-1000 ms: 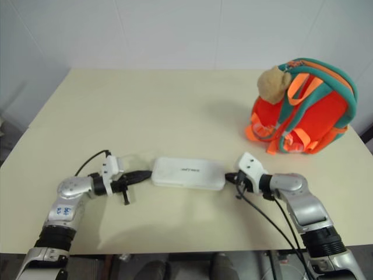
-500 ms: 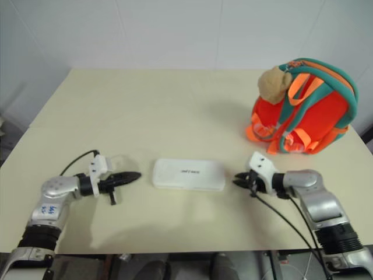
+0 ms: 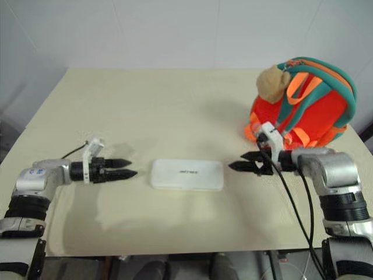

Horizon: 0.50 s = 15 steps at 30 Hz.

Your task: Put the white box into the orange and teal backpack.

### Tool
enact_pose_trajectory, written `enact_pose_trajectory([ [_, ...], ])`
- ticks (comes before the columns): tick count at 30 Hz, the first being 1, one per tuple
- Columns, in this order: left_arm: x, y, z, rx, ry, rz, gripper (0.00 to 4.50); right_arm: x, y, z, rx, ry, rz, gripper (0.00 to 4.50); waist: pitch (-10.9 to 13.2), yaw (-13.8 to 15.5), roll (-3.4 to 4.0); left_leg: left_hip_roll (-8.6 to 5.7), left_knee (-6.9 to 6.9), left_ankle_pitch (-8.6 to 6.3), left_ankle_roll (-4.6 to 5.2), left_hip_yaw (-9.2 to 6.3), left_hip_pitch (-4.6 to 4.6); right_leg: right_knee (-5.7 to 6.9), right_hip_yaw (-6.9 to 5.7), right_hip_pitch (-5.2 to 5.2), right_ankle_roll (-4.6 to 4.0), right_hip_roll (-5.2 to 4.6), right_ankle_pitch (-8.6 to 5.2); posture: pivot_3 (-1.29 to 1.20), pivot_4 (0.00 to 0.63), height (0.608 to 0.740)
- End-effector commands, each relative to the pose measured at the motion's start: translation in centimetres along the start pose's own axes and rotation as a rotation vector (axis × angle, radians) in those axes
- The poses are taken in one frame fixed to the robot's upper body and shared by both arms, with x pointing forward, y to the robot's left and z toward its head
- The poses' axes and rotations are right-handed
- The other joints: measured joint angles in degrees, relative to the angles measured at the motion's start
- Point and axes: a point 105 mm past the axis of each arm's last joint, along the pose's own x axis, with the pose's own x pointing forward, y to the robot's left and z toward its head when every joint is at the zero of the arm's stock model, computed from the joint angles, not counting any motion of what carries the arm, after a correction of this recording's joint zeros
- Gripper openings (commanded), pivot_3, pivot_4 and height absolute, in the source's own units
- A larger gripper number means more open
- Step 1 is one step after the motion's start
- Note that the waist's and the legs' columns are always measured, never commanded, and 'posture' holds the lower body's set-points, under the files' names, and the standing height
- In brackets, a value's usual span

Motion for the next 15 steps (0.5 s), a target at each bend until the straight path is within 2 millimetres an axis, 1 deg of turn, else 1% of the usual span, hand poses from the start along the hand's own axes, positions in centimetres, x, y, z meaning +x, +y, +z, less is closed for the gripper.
enact_pose_trajectory([
  [1, 0.9, -1.1, 0.6, -0.059, -0.002, -0.058, 4.47, 0.1, 1.1, 0.4, 0.051, 0.01, 0.035, 4.5, 0.0, 0.13, 0.0, -0.01, -0.04, 0.0, 0.0, 0.0, 0.0, -0.02, 0.0, 0.0, 0.0, -0.01, 0.0, 0.0, 0.15, 0.74],
  [4, 1.7, -1.6, 0.1, -0.128, 0.03, -0.074, 4.47, 0.5, 1.5, -0.4, 0.061, 0.058, 0.028, 4.5, 0.0, 0.13, 0.0, -0.04, -0.06, 0.0, 0.0, 0.01, -0.04, -0.06, -0.01, -0.04, 0.0, -0.05, 0.0, 0.0, 0.15, 0.74],
  [6, 2.2, -2.1, -0.5, -0.168, 0.059, -0.093, 4.47, 0.8, 1.7, -1.4, 0.086, 0.112, 0.015, 4.5, 0.0, 0.05, 0.0, -0.04, -0.06, 0.0, 0.0, 0.02, -0.04, -0.06, -0.01, -0.04, 0.01, -0.06, 0.0, 0.0, 0.15, 0.74],
  [11, 3.3, -2.7, -1.5, -0.191, 0.087, -0.103, 4.47, 1.4, 2.7, -1.7, 0.114, 0.111, 0.054, 4.5, 0.0, 0.07, 0.0, -0.04, -0.07, 0.0, 0.0, 0.02, -0.01, -0.04, 0.0, -0.04, 0.01, -0.05, 0.0, 0.0, 0.15, 0.74],
  [15, 4.7, -3.4, -2.2, -0.208, 0.095, -0.12, 4.47, 1.9, 3.4, -1.7, 0.113, 0.112, 0.075, 4.5, -0.01, 0.26, 0.01, -0.06, -0.05, 0.01, -0.01, 0.02, 0.01, -0.05, 0.01, -0.01, 0.01, -0.1, 0.0, 0.0, 0.15, 0.74],
])
